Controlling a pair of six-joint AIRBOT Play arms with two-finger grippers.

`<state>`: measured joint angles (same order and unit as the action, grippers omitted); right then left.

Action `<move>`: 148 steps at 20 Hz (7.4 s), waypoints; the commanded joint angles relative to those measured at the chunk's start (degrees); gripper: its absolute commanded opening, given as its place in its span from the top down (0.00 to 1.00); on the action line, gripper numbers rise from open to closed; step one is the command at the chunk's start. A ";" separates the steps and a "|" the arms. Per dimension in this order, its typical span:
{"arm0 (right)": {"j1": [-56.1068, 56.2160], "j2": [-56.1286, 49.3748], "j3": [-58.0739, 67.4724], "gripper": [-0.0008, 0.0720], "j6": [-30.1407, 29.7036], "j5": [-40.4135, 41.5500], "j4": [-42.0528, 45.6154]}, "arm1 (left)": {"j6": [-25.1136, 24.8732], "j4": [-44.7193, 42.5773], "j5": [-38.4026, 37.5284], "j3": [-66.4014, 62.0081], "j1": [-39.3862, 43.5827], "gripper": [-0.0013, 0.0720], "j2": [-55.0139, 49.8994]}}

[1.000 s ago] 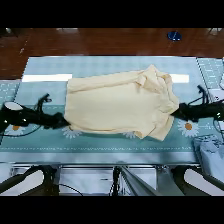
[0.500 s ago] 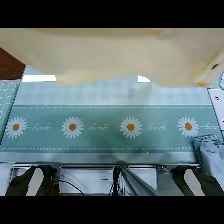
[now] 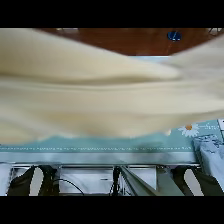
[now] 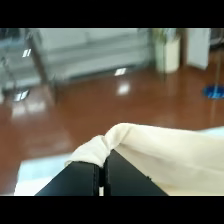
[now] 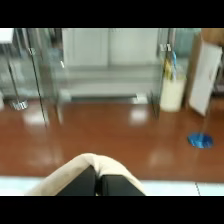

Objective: Fold the shirts.

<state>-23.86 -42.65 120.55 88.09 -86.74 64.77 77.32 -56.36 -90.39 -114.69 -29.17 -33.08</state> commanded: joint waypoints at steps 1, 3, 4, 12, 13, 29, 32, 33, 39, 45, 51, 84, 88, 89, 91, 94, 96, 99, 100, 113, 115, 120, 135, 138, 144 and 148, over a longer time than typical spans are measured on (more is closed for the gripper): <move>0.07 -0.15 -3.89 0.95 -1.68 -15.10 6.19 | 1.60 -8.17 -12.11 3.98 -0.11 0.95 -0.37; 0.04 -0.50 -13.44 0.95 -2.25 -15.37 3.21 | 1.40 -6.54 -11.39 15.47 -0.11 0.95 -0.44; 0.04 -0.98 -18.93 0.95 -2.23 -13.77 1.07 | 1.14 -5.55 -10.16 22.69 -0.09 0.95 -0.42; 15.08 -24.09 -34.07 0.95 -5.22 13.25 4.02 | -12.44 7.56 22.16 53.33 4.94 0.95 -12.31; 17.84 -28.02 -34.07 0.95 -5.22 17.90 4.24 | -13.35 7.56 25.05 53.13 7.58 0.95 -16.22; 22.97 -56.76 -34.07 0.95 -6.34 52.54 4.74 | -29.86 12.46 57.64 52.43 18.47 0.95 -52.46; 22.97 -59.17 -34.07 0.95 -6.34 55.08 4.74 | -33.44 15.72 64.41 52.43 20.02 0.95 -54.69; 22.97 -59.89 -34.07 0.95 -6.34 55.10 4.76 | -33.44 15.69 65.88 52.43 20.33 0.95 -55.71; 22.97 -61.20 -34.07 0.95 -7.34 54.27 4.61 | -34.91 15.67 64.00 52.41 20.20 0.95 -59.74; 21.05 -52.33 -34.07 0.95 -4.90 31.19 7.15 | -31.39 14.78 33.14 47.06 15.19 0.95 -56.63; 21.07 -53.48 -35.08 0.95 -2.14 12.76 13.86 | -23.54 9.62 22.80 46.25 13.68 0.95 -57.42; 4.74 -30.14 -62.71 0.32 -14.93 7.69 9.49 | -18.16 -4.72 2.69 79.01 -8.66 0.14 -36.96; 4.63 -28.61 -62.71 0.32 -14.93 9.03 8.55 | -18.10 -4.98 7.61 79.28 -8.63 0.14 -37.48; 4.63 -28.46 -62.71 0.32 -14.93 8.92 8.59 | -18.10 -5.01 7.89 79.28 -8.50 0.14 -37.83; 4.63 -28.15 -62.71 0.32 -14.93 8.90 8.59 | -18.12 -5.66 8.02 79.28 -7.32 0.14 -39.50; 4.63 -28.11 -62.71 0.32 -14.91 7.87 8.61 | -18.05 -5.20 10.80 79.28 -4.13 0.14 -42.77; 4.63 -28.11 -62.71 0.32 -14.91 6.78 8.63 | -18.05 -3.50 13.31 79.28 -0.85 0.14 -44.63; 4.63 -27.45 -62.71 0.32 -14.80 5.81 8.66 | -14.51 -2.78 16.72 79.25 4.04 0.42 -46.99; 4.63 -26.82 -62.71 0.33 -14.80 5.68 8.63 | -13.68 -2.75 17.46 79.25 4.98 0.81 -47.47; -7.39 -22.12 -78.01 0.19 -15.37 4.70 -0.24 | -16.96 -2.80 14.10 79.10 2.75 0.94 -47.60; -7.39 -22.10 -82.16 0.20 -15.50 4.70 -1.36 | -17.57 -2.78 14.10 79.10 2.75 0.94 -47.60; -7.39 -22.10 -90.25 0.20 -17.31 5.16 -3.45 | -17.64 -2.78 13.94 79.10 2.75 0.94 -47.60; 7.28 -22.10 -92.45 0.83 -10.78 18.32 -5.88 | -18.32 -2.73 13.68 79.08 2.75 0.94 -47.60; 7.13 -18.84 -92.11 0.95 -10.91 17.49 -6.03 | -19.87 -2.10 12.07 77.83 2.75 0.94 -47.21; 7.13 -6.38 -91.10 0.95 -9.07 15.28 -2.95 | -20.48 1.51 9.05 70.75 2.78 0.95 -44.70; 7.13 -2.58 -88.26 0.95 -9.51 17.62 -9.81 | -22.01 6.93 6.10 68.50 2.78 0.95 -43.82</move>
<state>-16.82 -48.29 30.33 78.46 -71.05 58.96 56.64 -54.37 -81.43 -44.18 -26.37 -77.69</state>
